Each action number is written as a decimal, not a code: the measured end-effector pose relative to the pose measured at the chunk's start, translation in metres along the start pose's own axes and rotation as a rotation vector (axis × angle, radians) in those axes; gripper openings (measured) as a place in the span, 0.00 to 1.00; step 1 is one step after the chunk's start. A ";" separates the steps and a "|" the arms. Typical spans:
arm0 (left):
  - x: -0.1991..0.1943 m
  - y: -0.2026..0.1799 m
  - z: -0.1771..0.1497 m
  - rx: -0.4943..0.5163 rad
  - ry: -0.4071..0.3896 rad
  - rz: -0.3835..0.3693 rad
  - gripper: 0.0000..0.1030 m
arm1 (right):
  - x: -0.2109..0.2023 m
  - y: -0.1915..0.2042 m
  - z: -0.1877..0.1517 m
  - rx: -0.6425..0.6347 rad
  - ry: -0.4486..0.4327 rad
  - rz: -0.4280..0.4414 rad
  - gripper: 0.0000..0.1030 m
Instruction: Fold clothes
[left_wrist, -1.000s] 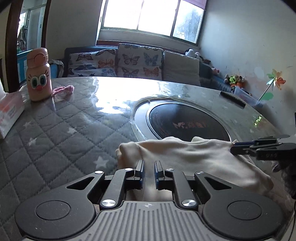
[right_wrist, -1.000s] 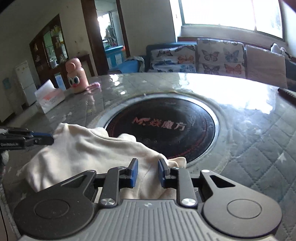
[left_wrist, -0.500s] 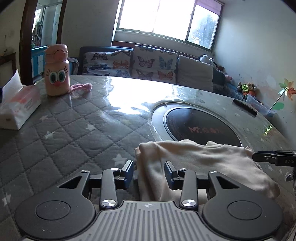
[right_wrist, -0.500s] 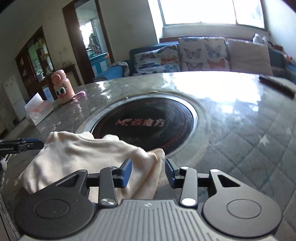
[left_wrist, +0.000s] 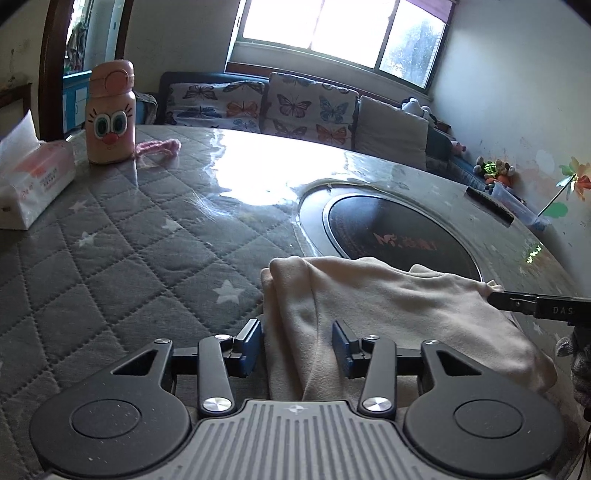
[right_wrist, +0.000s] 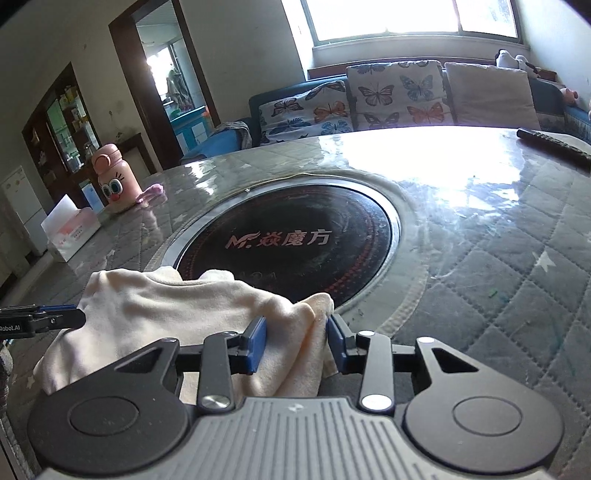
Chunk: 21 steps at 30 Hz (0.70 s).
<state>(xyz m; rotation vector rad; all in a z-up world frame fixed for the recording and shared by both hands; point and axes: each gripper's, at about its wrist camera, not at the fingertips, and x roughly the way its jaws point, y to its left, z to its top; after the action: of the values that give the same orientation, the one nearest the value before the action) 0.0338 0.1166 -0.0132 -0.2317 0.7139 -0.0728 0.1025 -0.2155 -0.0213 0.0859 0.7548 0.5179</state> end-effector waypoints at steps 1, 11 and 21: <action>0.001 0.001 0.000 -0.008 0.002 -0.003 0.43 | 0.000 0.000 0.000 0.002 0.001 0.001 0.28; -0.002 -0.003 0.004 -0.032 -0.014 -0.017 0.15 | -0.004 0.005 0.004 0.019 -0.017 0.030 0.10; -0.038 -0.002 0.022 -0.022 -0.133 0.008 0.13 | -0.014 0.033 0.036 -0.055 -0.078 0.102 0.09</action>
<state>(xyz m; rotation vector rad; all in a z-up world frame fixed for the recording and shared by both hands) 0.0198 0.1243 0.0273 -0.2524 0.5835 -0.0415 0.1042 -0.1894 0.0229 0.0930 0.6617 0.6284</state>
